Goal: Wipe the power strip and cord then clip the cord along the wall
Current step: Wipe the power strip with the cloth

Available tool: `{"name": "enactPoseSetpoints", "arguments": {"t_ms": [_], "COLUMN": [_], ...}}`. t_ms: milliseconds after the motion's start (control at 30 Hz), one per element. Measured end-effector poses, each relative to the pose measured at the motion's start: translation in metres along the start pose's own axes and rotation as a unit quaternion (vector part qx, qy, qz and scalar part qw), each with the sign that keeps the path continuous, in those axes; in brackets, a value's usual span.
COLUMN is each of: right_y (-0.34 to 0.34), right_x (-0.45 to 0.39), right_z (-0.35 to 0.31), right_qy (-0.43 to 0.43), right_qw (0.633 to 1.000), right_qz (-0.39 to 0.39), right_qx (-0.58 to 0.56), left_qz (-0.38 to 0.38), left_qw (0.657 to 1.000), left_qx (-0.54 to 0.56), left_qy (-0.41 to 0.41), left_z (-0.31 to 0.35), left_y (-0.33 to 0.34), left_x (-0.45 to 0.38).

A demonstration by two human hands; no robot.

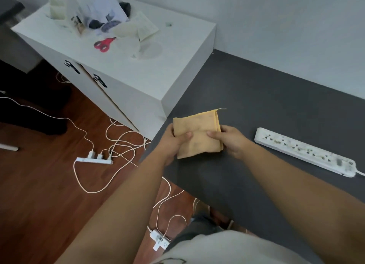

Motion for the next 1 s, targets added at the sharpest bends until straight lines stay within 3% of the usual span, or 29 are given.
{"name": "enactPoseSetpoints", "arguments": {"t_ms": [167, 300, 400, 533, 700, 767, 900, 1000], "right_y": [-0.040, -0.079, -0.112, -0.149, -0.180, -0.184, -0.179, -0.174], "right_x": [0.021, 0.039, 0.054, 0.077, 0.089, 0.093, 0.094, 0.087], "right_z": [-0.004, -0.002, -0.002, -0.003, 0.010, 0.015, 0.025, 0.030], "right_qy": [0.061, 0.025, -0.032, -0.117, -0.184, -0.179, -0.133, -0.092], "right_qw": [0.991, 0.984, 0.965, 0.943, 0.929, 0.923, 0.922, 0.890], "right_qz": [0.022, 0.145, 0.223, 0.286, 0.279, 0.252, 0.110, 0.139], "right_qx": [-0.120, -0.102, -0.132, -0.124, -0.159, -0.229, -0.346, -0.424], "left_qz": [-0.029, -0.097, -0.183, -0.244, -0.232, -0.261, -0.340, -0.338], "left_qw": [0.996, 0.969, 0.958, 0.901, 0.829, 0.830, 0.881, 0.905], "left_qx": [-0.055, -0.150, -0.177, -0.307, -0.385, -0.379, -0.280, -0.224], "left_qy": [0.067, 0.169, 0.132, 0.187, 0.332, 0.316, 0.176, 0.130], "left_z": [0.023, 0.037, 0.033, 0.032, 0.037, 0.031, 0.016, 0.001], "left_y": [0.036, 0.076, 0.104, 0.140, 0.181, 0.193, 0.206, 0.208], "left_x": [0.005, 0.013, 0.022, 0.033, 0.045, 0.045, 0.059, 0.068]}}
Point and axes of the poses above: each hand's wrist, its own x-axis away from the middle knuckle, its own y-axis out of the palm, z = x × y, the point moved 5 cm from there along -x, towards the middle knuckle, and after that the axes turned 12 degrees about z, right-handed, at the moved point
